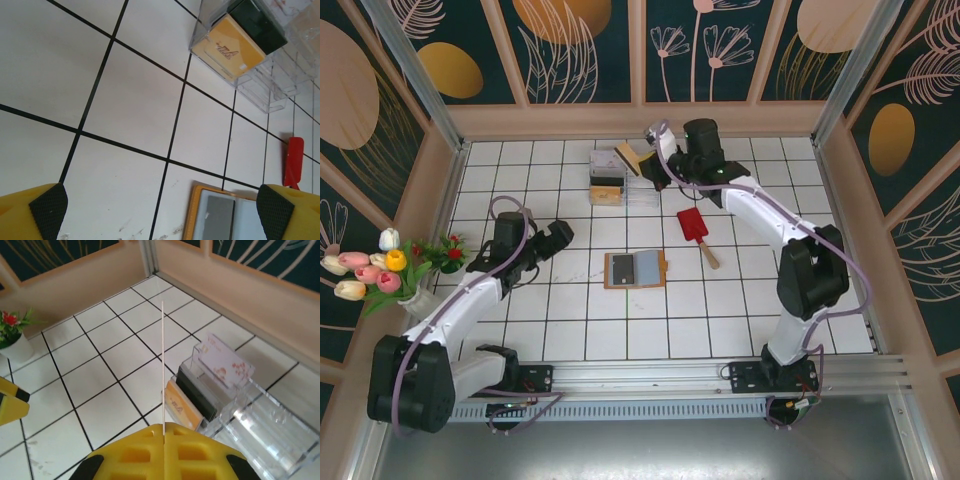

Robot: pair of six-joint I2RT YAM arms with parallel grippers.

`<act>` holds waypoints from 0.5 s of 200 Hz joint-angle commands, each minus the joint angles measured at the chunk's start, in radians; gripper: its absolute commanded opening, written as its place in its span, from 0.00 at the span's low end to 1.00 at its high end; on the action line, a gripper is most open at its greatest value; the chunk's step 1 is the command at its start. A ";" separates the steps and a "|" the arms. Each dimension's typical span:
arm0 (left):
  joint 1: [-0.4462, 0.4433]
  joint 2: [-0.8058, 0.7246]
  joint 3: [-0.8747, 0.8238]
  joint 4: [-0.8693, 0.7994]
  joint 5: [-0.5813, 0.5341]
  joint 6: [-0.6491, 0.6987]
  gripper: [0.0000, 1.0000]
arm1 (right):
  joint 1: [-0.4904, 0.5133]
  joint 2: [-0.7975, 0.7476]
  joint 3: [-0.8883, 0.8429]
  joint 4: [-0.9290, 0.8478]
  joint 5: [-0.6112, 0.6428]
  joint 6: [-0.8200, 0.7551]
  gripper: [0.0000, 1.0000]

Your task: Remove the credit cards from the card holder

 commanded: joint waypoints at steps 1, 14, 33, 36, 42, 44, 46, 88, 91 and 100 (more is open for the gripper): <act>0.005 0.032 0.031 -0.037 -0.014 0.039 0.98 | 0.007 0.056 0.082 -0.128 -0.073 -0.269 0.00; 0.005 0.045 0.035 -0.040 -0.012 0.046 0.98 | 0.013 0.083 0.117 -0.170 -0.093 -0.350 0.00; 0.004 0.064 0.048 -0.056 -0.010 0.062 0.98 | 0.033 0.118 0.158 -0.216 -0.083 -0.469 0.00; 0.004 0.065 0.051 -0.060 -0.011 0.065 0.98 | 0.036 0.126 0.167 -0.226 -0.079 -0.487 0.00; 0.004 0.068 0.054 -0.068 -0.011 0.068 0.98 | 0.042 0.143 0.187 -0.252 -0.072 -0.519 0.00; 0.004 0.068 0.054 -0.068 -0.010 0.069 0.98 | 0.044 0.148 0.196 -0.263 -0.070 -0.531 0.00; 0.004 0.068 0.055 -0.069 -0.010 0.070 0.99 | 0.046 0.155 0.206 -0.271 -0.066 -0.542 0.00; 0.004 0.047 0.028 -0.050 0.016 0.063 0.99 | 0.107 0.300 0.346 -0.410 0.003 -0.671 0.00; 0.004 0.048 0.028 -0.050 0.018 0.064 0.98 | 0.111 0.308 0.348 -0.409 0.011 -0.679 0.00; 0.004 0.046 0.024 -0.050 0.026 0.064 0.98 | 0.125 0.330 0.351 -0.397 0.044 -0.688 0.00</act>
